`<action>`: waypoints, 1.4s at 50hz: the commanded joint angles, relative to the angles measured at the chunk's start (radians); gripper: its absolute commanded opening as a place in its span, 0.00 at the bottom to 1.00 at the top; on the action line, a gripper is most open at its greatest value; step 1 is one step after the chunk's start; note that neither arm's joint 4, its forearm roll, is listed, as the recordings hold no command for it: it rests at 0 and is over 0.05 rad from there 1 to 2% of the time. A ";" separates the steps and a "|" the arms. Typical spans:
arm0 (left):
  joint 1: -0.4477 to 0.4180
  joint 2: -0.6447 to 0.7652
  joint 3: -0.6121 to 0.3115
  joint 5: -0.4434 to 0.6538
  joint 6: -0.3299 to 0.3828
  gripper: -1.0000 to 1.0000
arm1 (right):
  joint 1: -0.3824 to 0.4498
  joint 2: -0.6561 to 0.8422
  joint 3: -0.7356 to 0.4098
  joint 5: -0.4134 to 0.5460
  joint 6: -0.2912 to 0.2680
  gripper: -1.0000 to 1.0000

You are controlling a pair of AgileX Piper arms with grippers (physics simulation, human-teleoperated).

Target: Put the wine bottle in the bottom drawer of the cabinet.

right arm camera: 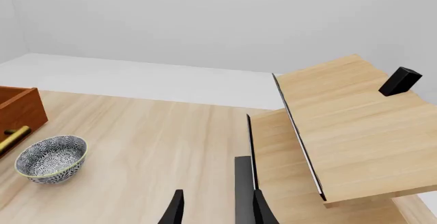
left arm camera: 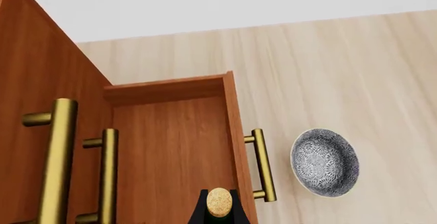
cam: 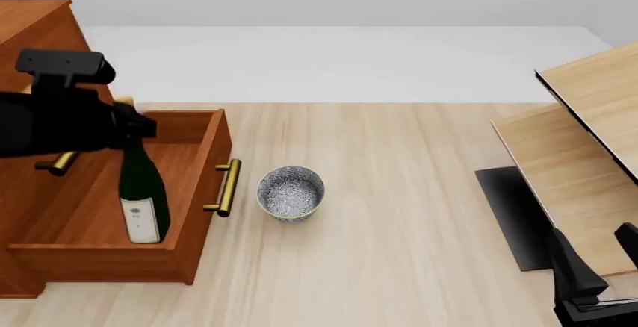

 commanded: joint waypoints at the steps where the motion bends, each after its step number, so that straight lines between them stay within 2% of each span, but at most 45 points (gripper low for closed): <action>1: -0.004 0.004 0.028 -0.034 -0.001 0.00 | 0.000 -0.002 0.000 0.002 -0.001 1.00; 13: 0.006 0.020 0.049 -0.048 0.014 0.00 | 0.000 0.002 0.000 -0.002 0.000 1.00; 31: 0.009 0.087 0.061 -0.097 -0.032 0.00 | 0.000 0.000 0.000 0.000 0.000 1.00; 44: 0.022 0.145 0.062 -0.145 -0.036 0.00 | 0.000 -0.002 0.000 0.002 0.002 1.00; 47: 0.034 0.168 0.055 -0.156 -0.032 0.00 | -0.001 -0.001 0.000 0.001 0.003 1.00; 48: 0.031 0.171 0.052 -0.156 -0.052 0.00 | -0.001 -0.002 0.000 0.001 0.004 1.00; 49: 0.045 0.183 0.048 -0.161 -0.029 0.00 | -0.002 -0.003 0.000 0.002 0.005 1.00; 51: 0.037 0.195 0.045 -0.164 -0.045 0.00 | -0.002 -0.002 0.000 0.002 0.006 1.00; 53: 0.046 0.201 0.043 -0.171 -0.027 0.00 | -0.003 -0.004 0.000 0.003 0.007 1.00; 55: 0.041 0.211 0.041 -0.175 -0.040 0.00 | -0.003 -0.004 0.000 0.003 0.008 1.00; 62: 0.053 0.253 0.024 -0.198 -0.014 0.00 | -0.005 -0.007 0.000 0.006 0.009 1.00; 70: 0.051 0.303 -0.011 -0.205 -0.016 0.00 | -0.005 -0.012 0.000 0.011 0.006 1.00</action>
